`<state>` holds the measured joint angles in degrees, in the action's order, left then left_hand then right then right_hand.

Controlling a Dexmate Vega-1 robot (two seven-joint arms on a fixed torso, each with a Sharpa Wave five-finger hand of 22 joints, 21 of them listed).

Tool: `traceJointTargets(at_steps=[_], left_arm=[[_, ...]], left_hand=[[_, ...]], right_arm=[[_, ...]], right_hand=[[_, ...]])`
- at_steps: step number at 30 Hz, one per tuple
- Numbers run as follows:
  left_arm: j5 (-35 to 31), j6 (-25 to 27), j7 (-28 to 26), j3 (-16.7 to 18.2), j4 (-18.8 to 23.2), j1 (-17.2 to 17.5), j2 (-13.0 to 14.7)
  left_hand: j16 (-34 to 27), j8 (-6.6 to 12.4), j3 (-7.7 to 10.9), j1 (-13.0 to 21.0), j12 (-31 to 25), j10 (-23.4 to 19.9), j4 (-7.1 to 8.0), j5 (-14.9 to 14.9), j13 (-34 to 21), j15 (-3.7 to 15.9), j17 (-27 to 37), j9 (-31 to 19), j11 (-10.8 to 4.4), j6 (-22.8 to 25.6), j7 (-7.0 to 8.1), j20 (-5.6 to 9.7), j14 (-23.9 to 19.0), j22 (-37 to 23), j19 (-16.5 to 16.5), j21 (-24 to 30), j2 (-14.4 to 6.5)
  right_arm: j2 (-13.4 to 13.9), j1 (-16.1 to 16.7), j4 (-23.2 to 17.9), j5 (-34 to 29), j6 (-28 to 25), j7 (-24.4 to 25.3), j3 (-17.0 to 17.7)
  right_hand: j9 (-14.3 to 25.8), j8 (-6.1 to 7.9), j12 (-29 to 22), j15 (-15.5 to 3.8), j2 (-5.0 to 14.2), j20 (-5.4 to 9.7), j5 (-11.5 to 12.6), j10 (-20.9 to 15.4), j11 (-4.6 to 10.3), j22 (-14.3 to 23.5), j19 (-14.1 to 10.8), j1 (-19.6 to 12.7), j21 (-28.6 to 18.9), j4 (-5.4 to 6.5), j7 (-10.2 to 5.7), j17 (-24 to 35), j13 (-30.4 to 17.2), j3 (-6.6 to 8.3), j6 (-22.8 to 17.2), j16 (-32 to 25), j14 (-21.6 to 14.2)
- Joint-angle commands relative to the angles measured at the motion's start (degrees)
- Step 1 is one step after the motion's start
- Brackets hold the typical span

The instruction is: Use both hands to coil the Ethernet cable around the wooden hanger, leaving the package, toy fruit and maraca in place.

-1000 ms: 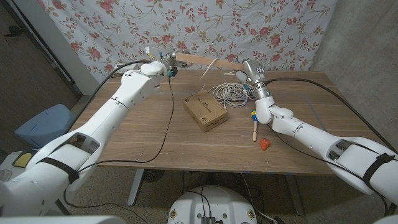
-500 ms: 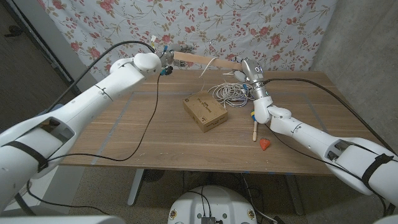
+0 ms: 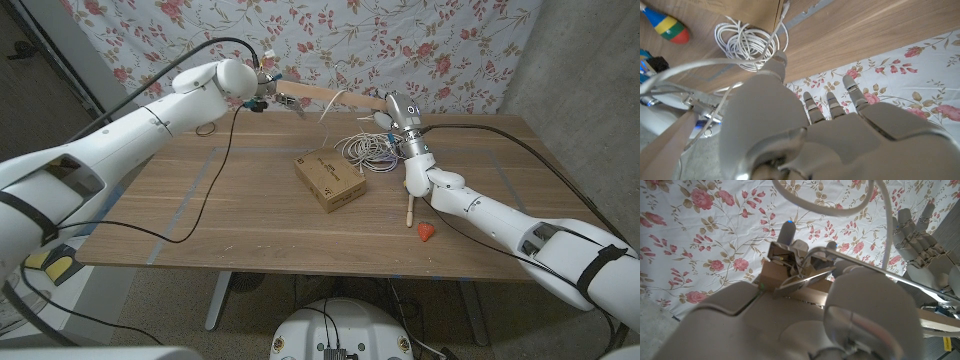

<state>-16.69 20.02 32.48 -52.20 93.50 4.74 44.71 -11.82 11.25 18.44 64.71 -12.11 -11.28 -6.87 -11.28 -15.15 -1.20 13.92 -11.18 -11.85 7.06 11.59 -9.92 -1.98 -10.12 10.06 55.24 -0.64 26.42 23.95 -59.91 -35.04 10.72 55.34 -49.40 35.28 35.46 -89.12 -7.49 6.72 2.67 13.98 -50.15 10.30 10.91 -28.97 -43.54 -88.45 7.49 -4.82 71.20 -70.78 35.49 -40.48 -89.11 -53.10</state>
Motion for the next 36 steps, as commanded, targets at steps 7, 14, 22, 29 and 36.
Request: traceJointTargets(at_steps=[7,14,22,29,36], left_arm=[[-7.06,-10.99,5.32,-0.01,-9.56,-1.16,-5.58],[-3.52,-17.81,1.44,1.24,-16.51,-0.46,-9.25],[-0.23,-25.01,-2.33,0.01,-28.47,-0.57,-15.18],[1.83,-29.75,-3.41,-1.92,-38.93,-2.01,-20.11],[5.25,-34.74,-8.06,-1.6,-47.75,-1.98,-24.19]], left_hand=[[-1.09,-0.99,-3.16,-0.21,0.05,2.32,-0.13,-1.53,1.39,1.05,-1.42,0.21,0.02,-7.17,-1.0,-0.37,-1.44,-0.15,-0.41,-1.33,-0.13],[-1.7,-0.27,-4.04,-0.2,-0.72,0.72,-0.16,-1.95,1.71,1.92,-1.68,0.27,0.03,-6.33,-1.24,-0.58,-3.01,-0.15,-1.79,-1.45,0.07],[-3.13,0.7,-4.79,0.57,-2.12,-3.03,-0.34,-2.39,2.18,3.55,-1.78,0.31,-0.05,-3.35,-0.63,-0.38,-6.5,-0.16,-5.25,-1.28,-0.8],[-3.61,1.54,-4.97,1.47,-2.87,-5.4,-0.62,-2.44,2.4,4.17,-1.79,0.3,-0.23,-0.25,-0.58,-0.4,-7.62,-0.17,-6.23,-1.53,-1.62],[-6.38,4.94,-3.07,3.04,-6.1,-15.52,-0.39,-2.0,2.74,6.64,-1.53,0.21,0.14,13.52,-0.89,-0.21,-15.12,-0.33,-10.52,-1.08,-7.16]], right_arm=[[-1.2,-1.9,2.32,0.19,0.6,0.49,-1.18],[-1.33,-2.36,2.7,0.38,0.86,0.38,-1.44],[-1.16,-2.72,2.9,0.72,1.42,0.11,-1.46],[-1.25,-3.1,3.4,0.83,1.69,0.04,-1.54],[-1.67,-3.62,4.67,1.19,2.42,0.09,-1.74]], right_hand=[[0.12,0.6,-0.24,-4.54,3.66,6.12,0.3,0.25,0.01,0.17,0.06,3.25,-0.09,0.07,0.23,0.09,-0.04,0.53,-0.27,-0.48,0.16],[0.03,0.71,-0.26,-4.53,3.65,6.06,0.29,0.22,0.03,0.17,0.15,3.31,-0.09,0.07,0.26,0.1,-0.04,0.56,-0.22,-0.49,0.16],[-0.04,0.87,-0.26,-4.52,3.66,6.08,0.27,0.22,0.02,0.2,0.22,3.38,-0.11,0.06,0.24,0.09,-0.04,0.58,-0.18,-0.49,0.17],[-0.14,0.99,-0.25,-4.52,3.66,6.07,0.27,0.24,0.02,0.2,0.16,3.44,-0.13,0.06,0.37,0.09,-0.03,0.6,-0.25,-0.49,0.18],[-0.21,1.08,-0.23,-4.52,3.68,6.05,0.27,0.35,-0.05,0.21,0.12,3.46,-0.15,0.04,0.39,0.1,-0.03,0.66,-0.21,-0.49,0.2]])
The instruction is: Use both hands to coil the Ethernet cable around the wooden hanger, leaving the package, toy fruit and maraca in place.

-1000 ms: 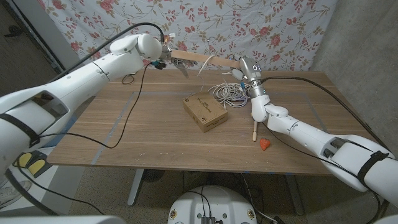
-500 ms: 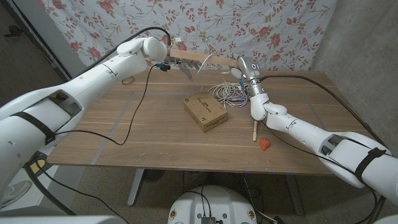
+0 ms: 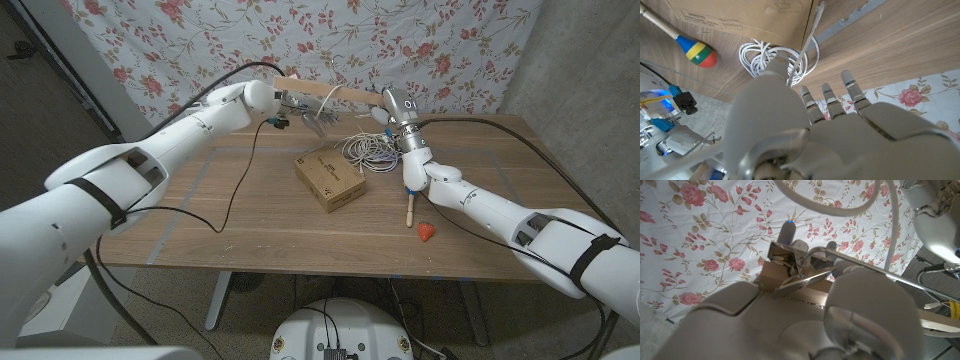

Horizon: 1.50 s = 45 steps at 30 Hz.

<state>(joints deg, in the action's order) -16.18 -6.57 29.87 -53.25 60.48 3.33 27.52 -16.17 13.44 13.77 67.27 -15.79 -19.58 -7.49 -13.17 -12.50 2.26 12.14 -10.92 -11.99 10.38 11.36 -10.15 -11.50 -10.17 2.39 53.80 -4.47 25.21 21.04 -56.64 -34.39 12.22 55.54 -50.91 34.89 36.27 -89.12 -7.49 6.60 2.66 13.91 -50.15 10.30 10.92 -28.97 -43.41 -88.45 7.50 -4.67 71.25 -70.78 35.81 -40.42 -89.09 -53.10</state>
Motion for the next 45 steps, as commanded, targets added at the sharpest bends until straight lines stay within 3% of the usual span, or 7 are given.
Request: traceJointTargets(at_steps=[1,5,14,18,23,28,45], left_arm=[[5.39,-8.81,-5.69,-0.43,-15.88,-0.69,-7.47],[5.71,-7.62,-8.74,0.11,-13.79,0.34,-6.61],[6.66,-3.21,-13.54,2.11,-8.0,3.15,-4.01],[8.73,-0.92,-15.4,4.13,-5.62,4.67,-3.33],[8.89,2.98,-19.95,6.31,0.43,7.03,-1.19],[9.08,5.43,-23.34,8.25,4.78,8.68,0.29],[25.36,2.59,-22.65,16.97,2.68,10.77,-2.24]], left_hand=[[-3.6,4.16,2.77,0.24,-4.6,-14.28,0.92,-0.15,0.09,5.09,0.25,-0.09,0.98,16.09,-2.25,0.47,-10.02,-0.41,-5.03,1.12,-5.48],[-6.07,6.52,7.39,-1.4,-7.43,-25.68,4.57,-1.25,0.61,8.08,0.0,-0.13,2.16,28.99,-6.45,1.75,-20.88,-0.64,-9.55,3.35,-7.05],[-9.1,8.22,14.14,-4.16,-13.3,-37.69,12.26,-5.25,-4.31,9.24,1.89,-2.56,4.33,37.96,-12.73,3.81,-34.51,-0.5,-14.91,5.88,-5.89],[-13.6,11.58,11.03,-9.94,-36.8,-44.76,17.2,-11.65,-29.64,9.37,12.33,-11.34,6.41,42.29,-16.97,4.7,-45.97,-0.74,-20.37,6.83,-5.18],[-24.76,18.31,8.68,-14.67,-51.63,-47.49,17.69,-15.81,-52.93,7.15,30.89,-24.16,8.53,38.93,-16.86,5.54,-49.56,-1.24,-25.18,8.07,-5.87],[-28.22,21.76,9.65,-15.7,-54.32,-48.7,17.84,-16.98,-57.17,8.25,36.24,-28.64,8.74,38.88,-16.83,6.66,-49.64,-1.84,-27.19,8.16,-5.57],[-32.19,27.72,11.27,-16.47,-58.49,-48.82,17.01,-18.24,-58.25,8.88,44.4,-37.02,8.28,37.78,-17.93,7.36,-50.01,-2.88,-29.32,9.19,-4.91]], right_arm=[[-0.44,-0.84,1.56,0.5,1.06,-0.18,-0.32],[-0.69,-1.25,2.36,0.63,1.43,-0.02,-0.5],[-1.39,-2.3,4.52,1.02,2.51,0.4,-1.06],[-1.66,-2.75,5.43,1.24,2.91,0.44,-1.36],[-1.79,-3.12,6.53,1.59,3.56,0.79,-1.63],[-1.58,-2.92,6.96,2.13,4.19,1.76,-1.49],[-0.82,-2.6,8.7,0.46,5.12,7.53,-2.26]], right_hand=[[0.16,0.29,-0.22,-4.52,3.8,6.09,0.34,0.39,-0.08,0.2,0.16,3.33,-0.14,0.03,0.17,0.05,-0.03,0.35,-0.28,-0.51,0.21],[0.1,0.32,-0.25,-4.53,3.81,6.07,0.34,0.29,-0.03,0.2,0.15,3.35,-0.14,0.01,0.1,0.05,-0.04,0.38,-0.19,-0.51,0.21],[-0.04,0.45,-0.25,-4.54,3.78,6.08,0.33,0.33,-0.03,0.19,0.14,3.41,-0.15,0.01,0.16,0.05,-0.04,0.4,-0.27,-0.52,0.17],[-0.02,0.53,-0.25,-4.54,3.77,6.11,0.33,0.34,-0.02,0.19,0.1,3.44,-0.15,0.01,0.12,0.05,-0.04,0.41,-0.21,-0.52,0.15],[-0.1,0.58,-0.25,-4.54,3.78,6.1,0.33,0.34,-0.01,0.19,0.09,3.46,-0.15,0.0,0.19,0.05,-0.04,0.44,-0.2,-0.52,0.15],[-0.13,0.63,-0.24,-4.54,3.77,6.08,0.33,0.42,-0.06,0.17,0.08,3.49,-0.13,0.01,0.26,0.05,-0.04,0.47,-0.12,-0.52,0.16],[-0.19,0.82,-0.21,-4.51,3.67,6.12,0.37,0.69,-0.16,0.04,0.33,3.68,0.15,0.08,0.03,0.05,-0.04,0.57,0.25,-0.47,0.36]])
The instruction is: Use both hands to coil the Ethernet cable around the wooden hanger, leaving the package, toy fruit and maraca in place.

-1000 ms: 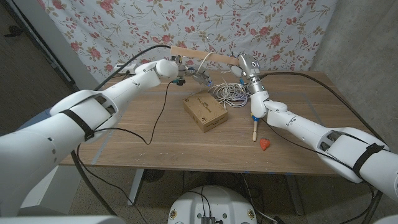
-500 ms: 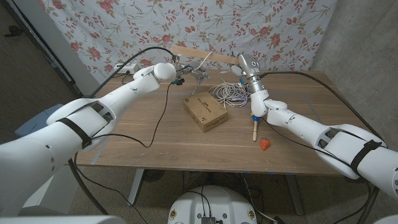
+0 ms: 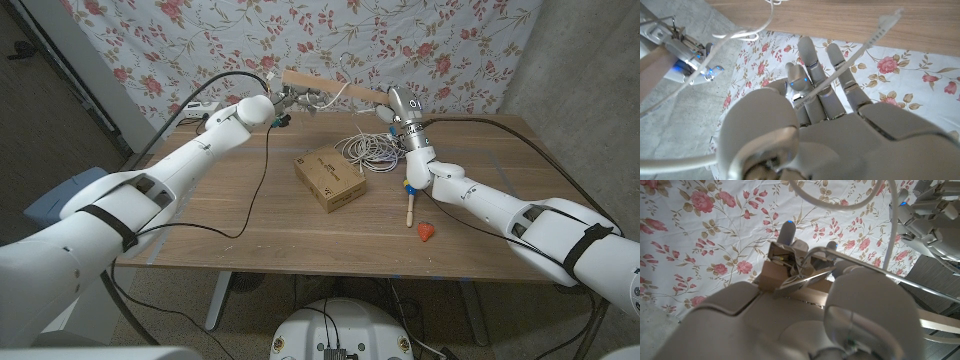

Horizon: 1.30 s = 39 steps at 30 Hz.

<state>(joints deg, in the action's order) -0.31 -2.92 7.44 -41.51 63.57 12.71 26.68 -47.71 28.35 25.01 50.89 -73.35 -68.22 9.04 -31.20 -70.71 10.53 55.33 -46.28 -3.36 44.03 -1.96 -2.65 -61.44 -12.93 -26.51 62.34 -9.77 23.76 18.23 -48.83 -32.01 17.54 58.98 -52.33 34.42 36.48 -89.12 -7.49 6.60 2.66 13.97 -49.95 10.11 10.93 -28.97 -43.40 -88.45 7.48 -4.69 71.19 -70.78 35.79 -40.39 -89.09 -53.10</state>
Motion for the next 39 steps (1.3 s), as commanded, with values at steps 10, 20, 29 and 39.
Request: traceJointTargets(at_steps=[10,20,29,39], left_arm=[[11.43,0.56,2.25,5.6,3.16,-0.82,0.22],[10.15,4.51,6.29,3.63,5.0,-5.64,1.0],[11.17,7.84,6.75,4.07,7.81,-7.07,0.81],[15.25,6.71,7.95,5.27,10.06,-7.34,-1.38]], left_hand=[[-1.02,14.63,0.49,0.19,-2.15,0.09,0.15,-0.29,0.49,0.56,2.43,-4.38,-0.55,3.79,-5.04,-0.08,-0.83,0.06,-0.72,1.34,0.51],[-1.37,15.16,2.46,1.01,-1.81,-1.07,-0.16,-0.52,2.24,0.38,3.37,-4.76,-0.38,3.55,-6.26,-0.49,-3.01,-0.77,-2.88,3.38,0.28],[-1.89,15.21,5.54,1.12,-1.05,-3.78,0.22,0.06,2.71,0.16,4.52,-4.36,-0.15,2.82,-7.3,1.21,-6.48,-2.15,-6.93,6.07,0.37],[1.88,16.31,8.55,0.75,-4.26,-4.42,-0.29,2.58,0.97,-0.26,-3.77,-5.53,0.91,1.99,-7.9,1.98,-12.24,-2.31,-7.95,8.01,0.29]], right_arm=[[-1.04,-1.27,6.55,-3.36,-0.69,5.02,-2.78],[-4.98,-4.35,16.25,-7.08,0.12,5.02,-4.52],[-8.3,-7.41,24.69,-4.97,-0.18,5.02,-10.9],[-9.79,-9.31,26.9,1.14,-2.61,1.87,-17.06]], right_hand=[[0.1,0.66,-0.16,-4.49,3.6,6.22,0.34,0.82,-0.06,-0.03,0.69,3.86,0.38,0.19,-0.05,0.1,-0.03,0.6,0.37,-0.42,0.65],[0.03,0.78,-0.18,-4.52,3.61,6.3,0.37,0.83,0.11,-0.05,0.66,3.97,0.42,0.23,-0.14,0.1,-0.01,0.64,0.5,-0.42,0.81],[-0.09,0.87,-0.17,-4.52,3.61,6.34,0.39,0.88,0.13,-0.05,0.73,4.06,0.46,0.25,-0.16,0.09,-0.01,0.64,0.43,-0.42,0.9],[-0.15,0.98,-0.19,-4.53,3.63,6.32,0.41,0.89,0.19,-0.04,0.79,4.17,0.47,0.27,-0.23,0.09,-0.01,0.65,0.57,-0.42,0.99]])
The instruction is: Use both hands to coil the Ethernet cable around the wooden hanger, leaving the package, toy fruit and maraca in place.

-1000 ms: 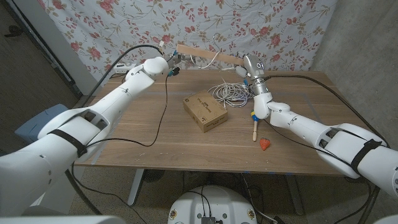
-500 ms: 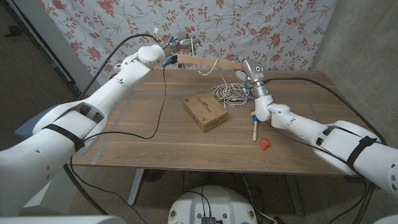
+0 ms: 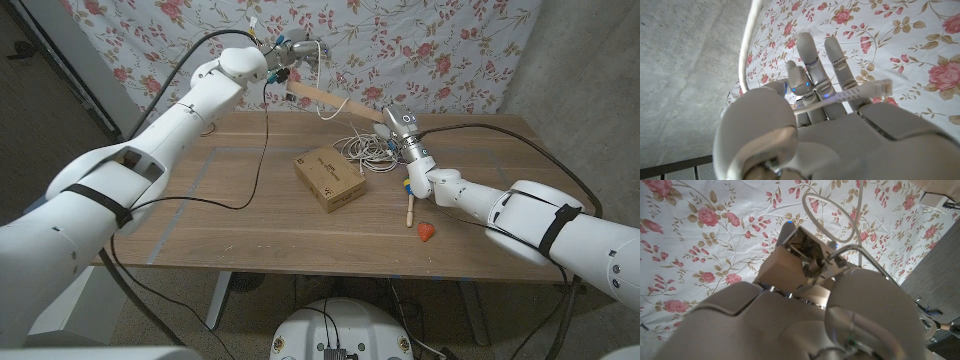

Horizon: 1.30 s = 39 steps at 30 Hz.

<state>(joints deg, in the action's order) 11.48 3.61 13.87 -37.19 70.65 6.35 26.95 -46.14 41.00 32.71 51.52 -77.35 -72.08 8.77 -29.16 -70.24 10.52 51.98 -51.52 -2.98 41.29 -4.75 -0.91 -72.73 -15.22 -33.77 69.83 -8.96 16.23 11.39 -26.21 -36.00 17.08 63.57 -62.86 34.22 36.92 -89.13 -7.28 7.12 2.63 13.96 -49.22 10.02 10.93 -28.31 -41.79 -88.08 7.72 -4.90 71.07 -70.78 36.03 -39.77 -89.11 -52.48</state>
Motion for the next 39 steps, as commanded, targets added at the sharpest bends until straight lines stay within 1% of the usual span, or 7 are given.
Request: traceJointTargets(at_steps=[1,5,21,27,34,35,39], left_arm=[[3.89,0.01,1.75,1.02,3.38,-0.86,-1.83],[5.76,-0.16,3.63,0.95,4.76,-0.75,-2.39],[6.26,0.02,8.83,-1.47,10.7,-2.53,-2.63],[7.67,-0.88,11.62,-1.68,13.64,-2.02,-2.29],[11.96,-2.89,12.06,0.16,17.06,0.95,-3.11],[12.46,-2.88,12.55,0.18,17.51,1.07,-3.03],[13.16,-1.41,14.54,-0.58,20.16,1.35,-1.75]], left_hand=[[0.19,3.67,0.96,0.05,-0.17,-0.65,0.0,0.69,0.72,-0.19,-0.08,-0.29,0.4,4.69,-5.14,0.29,-0.79,-0.03,-0.58,0.57,-0.45],[-0.06,3.95,1.76,-0.39,1.29,-1.7,0.21,1.43,3.1,-0.14,0.97,-0.82,0.4,4.12,-5.16,0.3,-0.16,0.23,-0.49,0.73,-0.35],[0.13,4.28,3.27,-1.55,2.48,-1.39,0.03,3.47,2.49,-0.12,1.73,-0.86,0.07,3.68,-4.93,0.51,0.16,1.27,-0.01,1.74,-0.14],[0.38,4.15,3.87,-1.97,2.59,-1.22,0.03,4.01,1.88,0.04,1.63,-0.47,0.35,3.56,-5.13,0.44,0.15,1.02,0.62,2.36,-0.15],[1.25,4.18,4.68,-2.4,3.22,-1.41,0.0,4.44,2.27,-0.19,0.4,-0.35,0.28,3.35,-5.42,0.22,-0.06,0.99,1.03,2.87,-0.09],[0.94,4.25,4.8,-2.48,3.08,-1.36,-0.01,4.51,1.88,0.5,0.77,-0.45,0.2,3.29,-5.49,0.23,-0.42,1.03,1.13,2.94,-0.09],[1.07,4.3,5.29,-2.73,3.08,-1.2,-0.12,4.82,1.31,0.08,0.92,-0.33,0.18,3.24,-5.39,0.19,-0.23,1.41,1.07,3.23,-0.06]], right_arm=[[-2.33,-2.61,4.32,5.54,-2.44,-2.88,-7.02],[-2.75,-3.08,4.47,6.8,-3.89,-3.09,-8.79],[-5.19,-3.59,3.44,6.05,-13.13,-1.76,-12.97],[-5.92,-3.78,3.22,6.92,-15.09,-2.85,-12.13],[-6.7,-4.55,3.76,7.39,-17.49,-4.95,-12.02],[-6.87,-4.61,3.91,7.69,-17.79,-5.15,-11.89],[-7.31,-4.89,3.88,9.14,-19.42,-4.55,-10.86]], right_hand=[[0.02,0.54,-0.19,-4.75,3.1,6.38,0.42,0.11,0.32,-0.04,0.15,2.57,0.1,0.04,-0.07,0.22,-0.01,0.41,-0.01,-0.41,0.39],[0.01,0.58,-0.21,-4.75,3.11,6.38,0.43,0.04,0.38,-0.04,0.11,2.62,0.09,0.05,-0.03,0.22,-0.01,0.42,0.08,-0.41,0.41],[-0.02,0.91,-0.32,-4.78,3.25,6.41,0.43,-0.42,0.56,0.06,-0.24,2.67,-0.17,-0.02,0.01,0.2,-0.01,0.44,-0.01,-0.46,0.32],[-0.03,1.02,-0.34,-4.79,3.27,6.46,0.42,-0.59,0.59,0.1,-0.34,2.68,-0.25,-0.05,-0.03,0.21,-0.02,0.44,-0.06,-0.48,0.23],[-0.14,1.1,-0.36,-4.78,3.29,6.46,0.41,-0.78,0.58,0.12,-0.32,2.68,-0.3,-0.09,-0.03,0.2,-0.03,0.46,-0.09,-0.49,0.14],[-0.15,1.12,-0.35,-4.78,3.3,6.42,0.41,-0.8,0.57,0.13,-0.34,2.68,-0.33,-0.11,-0.09,0.21,-0.03,0.47,-0.07,-0.5,0.11],[-0.25,1.19,-0.36,-4.78,3.33,6.41,0.39,-0.92,0.58,0.16,-0.44,2.68,-0.41,-0.14,-0.02,0.21,-0.03,0.48,-0.14,-0.51,0.02]])
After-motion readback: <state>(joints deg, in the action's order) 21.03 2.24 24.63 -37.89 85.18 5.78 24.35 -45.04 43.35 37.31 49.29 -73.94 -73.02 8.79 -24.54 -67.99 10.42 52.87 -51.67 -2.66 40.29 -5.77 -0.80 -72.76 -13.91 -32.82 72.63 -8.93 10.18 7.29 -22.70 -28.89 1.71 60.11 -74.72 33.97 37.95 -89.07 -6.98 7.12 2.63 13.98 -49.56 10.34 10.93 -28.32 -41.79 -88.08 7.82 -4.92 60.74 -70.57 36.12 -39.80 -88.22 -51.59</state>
